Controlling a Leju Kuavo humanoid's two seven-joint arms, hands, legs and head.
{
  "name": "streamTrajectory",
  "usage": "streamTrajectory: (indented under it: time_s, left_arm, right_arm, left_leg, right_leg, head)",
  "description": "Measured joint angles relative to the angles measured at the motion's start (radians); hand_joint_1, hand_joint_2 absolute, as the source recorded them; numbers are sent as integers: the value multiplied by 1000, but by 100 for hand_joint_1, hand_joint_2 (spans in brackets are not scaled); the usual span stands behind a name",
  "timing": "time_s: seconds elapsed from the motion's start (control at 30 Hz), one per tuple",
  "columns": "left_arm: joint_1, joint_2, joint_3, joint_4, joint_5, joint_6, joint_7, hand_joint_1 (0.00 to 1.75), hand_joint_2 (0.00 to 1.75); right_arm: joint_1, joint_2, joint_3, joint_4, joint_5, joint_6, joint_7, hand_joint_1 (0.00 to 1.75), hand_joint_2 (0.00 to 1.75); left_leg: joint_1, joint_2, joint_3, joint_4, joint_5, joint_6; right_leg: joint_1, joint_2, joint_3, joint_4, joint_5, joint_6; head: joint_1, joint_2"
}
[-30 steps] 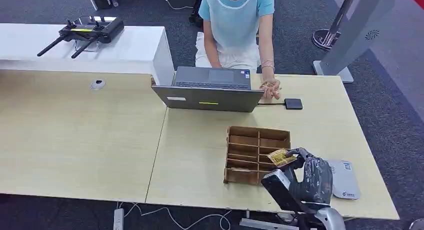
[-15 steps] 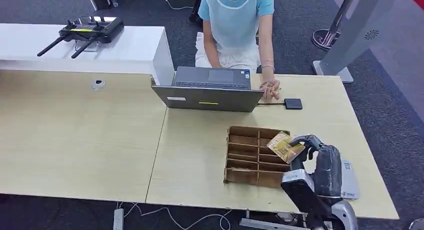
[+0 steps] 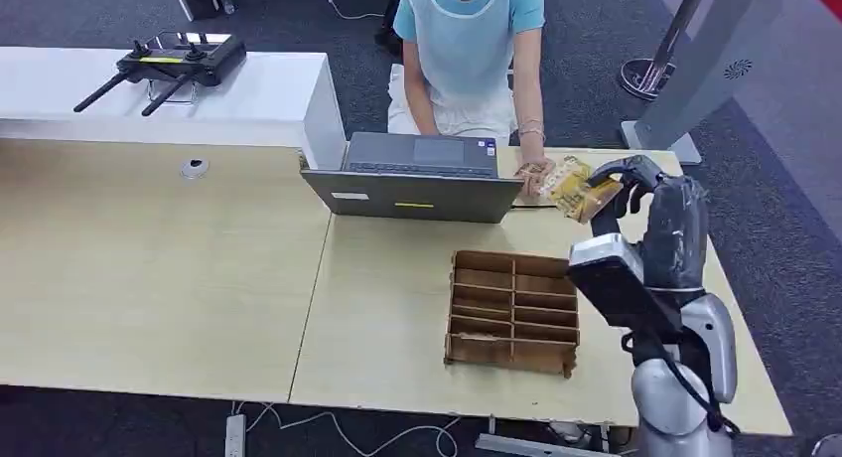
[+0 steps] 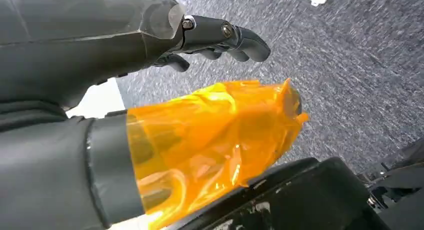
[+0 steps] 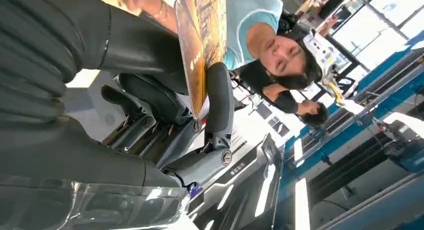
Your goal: Pass the card to the sensor for recognition and then transmit it.
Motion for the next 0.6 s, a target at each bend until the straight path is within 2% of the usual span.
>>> streamTrajectory:
  time_s: [0.1,0.2,0.3,0.47,0.6]
  left_arm:
    - [-5,2,0,0,-10,-1,0,0,0]
    - [-5,4,0,0,-16,-2,0,0,0]
    - [-6,6,0,0,-30,-5,0,0,0]
    - [-8,9,0,0,-71,-13,0,0,0]
    - [-9,11,0,0,-82,-19,2,0,0]
  right_arm:
    - [-123,-7,0,53,4,24,51,175,175]
    - [-182,-8,0,87,12,29,73,175,175]
    - [-262,-9,0,154,46,65,145,175,175]
    - [-474,-9,-23,377,129,93,247,175,175]
    - [-573,-9,-40,510,155,99,269,175,175]
  left_leg:
    - [0,0,1,0,1,0]
    - [0,-2,0,0,1,0]
    - [0,0,0,0,1,0]
    - [0,0,0,1,2,-1]
    - [0,-1,0,1,2,-1]
  right_leg:
    - [0,0,0,0,1,0]
    - [0,-1,0,0,1,0]
    - [0,1,-1,0,1,0]
    - [0,1,-1,0,2,0]
    - [0,0,-1,0,2,0]
  head:
    - [0,0]
    - [0,0]
    - [0,0]
    - [0,0]
    - [0,0]
